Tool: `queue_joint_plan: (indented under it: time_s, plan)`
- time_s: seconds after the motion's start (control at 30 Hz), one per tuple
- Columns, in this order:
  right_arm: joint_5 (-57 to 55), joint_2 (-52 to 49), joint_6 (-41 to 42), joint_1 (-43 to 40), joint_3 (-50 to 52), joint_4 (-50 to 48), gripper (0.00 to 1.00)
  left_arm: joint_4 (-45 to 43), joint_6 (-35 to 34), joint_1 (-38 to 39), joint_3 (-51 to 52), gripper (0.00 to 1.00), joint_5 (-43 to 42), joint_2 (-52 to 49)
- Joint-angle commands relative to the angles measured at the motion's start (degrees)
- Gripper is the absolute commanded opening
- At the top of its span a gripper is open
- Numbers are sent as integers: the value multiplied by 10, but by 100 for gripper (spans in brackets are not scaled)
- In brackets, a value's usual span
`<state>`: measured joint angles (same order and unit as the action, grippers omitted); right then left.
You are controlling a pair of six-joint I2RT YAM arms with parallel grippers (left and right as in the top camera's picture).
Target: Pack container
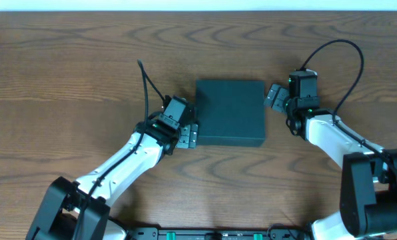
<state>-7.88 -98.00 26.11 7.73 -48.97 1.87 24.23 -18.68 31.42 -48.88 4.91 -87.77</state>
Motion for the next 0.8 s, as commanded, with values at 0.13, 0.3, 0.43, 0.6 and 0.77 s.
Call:
queue_joint_plan:
  time_s: [0.13,0.3,0.43,0.6,0.77]
  plan:
    - [5,-6,0,2,2,-5,99,0,-8,26,-7,96,0,-2]
    - [5,-6,0,2,2,-8,99,7,-13,29,-7,95,35,-2]
    - [6,-6,0,2,2,-1,99,17,-13,26,-7,95,70,-2]
    - [6,-6,2,2,2,15,99,11,-13,26,-7,95,74,-2]
    - [19,-2,36,2,2,54,99,-3,-10,15,-7,96,77,-2]
